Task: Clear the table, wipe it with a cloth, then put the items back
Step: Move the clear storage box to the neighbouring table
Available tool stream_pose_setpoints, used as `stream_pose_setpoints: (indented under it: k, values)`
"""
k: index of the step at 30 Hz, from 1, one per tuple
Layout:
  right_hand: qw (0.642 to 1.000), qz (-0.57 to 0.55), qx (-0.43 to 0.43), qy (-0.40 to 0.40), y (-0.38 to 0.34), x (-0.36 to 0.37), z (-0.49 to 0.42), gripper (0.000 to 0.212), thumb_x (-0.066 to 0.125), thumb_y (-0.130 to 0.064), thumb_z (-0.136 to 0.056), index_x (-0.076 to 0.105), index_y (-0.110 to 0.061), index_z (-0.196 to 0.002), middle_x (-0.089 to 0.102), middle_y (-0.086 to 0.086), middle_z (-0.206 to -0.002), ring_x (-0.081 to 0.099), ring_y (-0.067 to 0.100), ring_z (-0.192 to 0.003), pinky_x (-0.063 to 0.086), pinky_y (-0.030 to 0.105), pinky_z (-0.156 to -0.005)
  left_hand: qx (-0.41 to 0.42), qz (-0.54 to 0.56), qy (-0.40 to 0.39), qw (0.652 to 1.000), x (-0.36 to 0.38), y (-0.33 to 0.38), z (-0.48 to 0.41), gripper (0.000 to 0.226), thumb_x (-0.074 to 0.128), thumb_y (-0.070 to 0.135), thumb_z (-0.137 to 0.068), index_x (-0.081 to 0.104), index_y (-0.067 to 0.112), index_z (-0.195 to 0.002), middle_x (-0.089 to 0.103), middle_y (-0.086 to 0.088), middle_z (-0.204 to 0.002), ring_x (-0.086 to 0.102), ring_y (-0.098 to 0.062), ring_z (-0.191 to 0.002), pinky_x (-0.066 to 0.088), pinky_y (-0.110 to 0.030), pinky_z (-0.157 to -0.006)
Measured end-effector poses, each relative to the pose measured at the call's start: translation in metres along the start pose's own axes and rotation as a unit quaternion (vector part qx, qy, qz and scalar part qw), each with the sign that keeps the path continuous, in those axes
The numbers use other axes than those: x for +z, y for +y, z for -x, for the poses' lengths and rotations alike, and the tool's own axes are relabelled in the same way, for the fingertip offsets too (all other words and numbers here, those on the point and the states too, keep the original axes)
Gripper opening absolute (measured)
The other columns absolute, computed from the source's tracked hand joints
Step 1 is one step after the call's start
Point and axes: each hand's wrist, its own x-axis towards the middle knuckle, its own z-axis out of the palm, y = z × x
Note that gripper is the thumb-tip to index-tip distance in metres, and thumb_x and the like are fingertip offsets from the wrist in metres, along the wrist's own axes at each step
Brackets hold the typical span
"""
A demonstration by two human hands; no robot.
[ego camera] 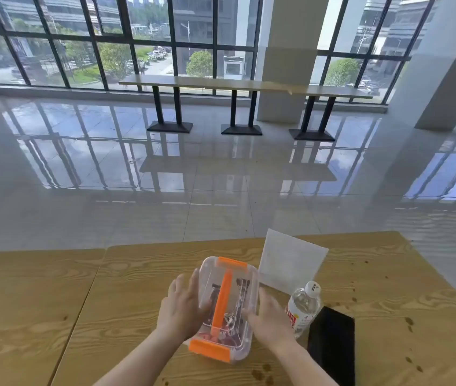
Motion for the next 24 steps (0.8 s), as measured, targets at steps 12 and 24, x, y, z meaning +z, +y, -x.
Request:
stream_pose_setpoints:
  k: [12, 24]
  values:
    - [0.991, -0.118, 0.056, -0.04, 0.009, 0.018, -0.017, 0.046, 0.066, -0.025, -0.093, 0.048, -0.027, -0.136, 0.066, -0.016, -0.107, 0.062, 0.001, -0.086, 0.047, 0.021, -0.068, -0.098, 0.138, -0.028, 0.985, 0.022, 0.004, 0.002, 0.083, 0.058, 0.046, -0.092, 0.006, 0.038, -0.156, 0.046, -0.003, -0.127, 0.058, -0.02, -0.098, 0.051, -0.034, -0.08]
    - [0.991, -0.112, -0.044, -0.05, -0.073, 0.06, -0.033, 0.043, 0.069, -0.021, -0.091, 0.051, -0.034, -0.128, 0.067, -0.018, -0.103, 0.066, 0.0, -0.088, 0.057, 0.024, -0.073, -0.15, 0.203, 0.077, 0.964, -0.022, -0.075, 0.017, 0.085, 0.062, 0.06, -0.086, 0.017, 0.036, -0.154, 0.048, 0.001, -0.121, 0.059, -0.018, -0.098, 0.052, -0.036, -0.079]
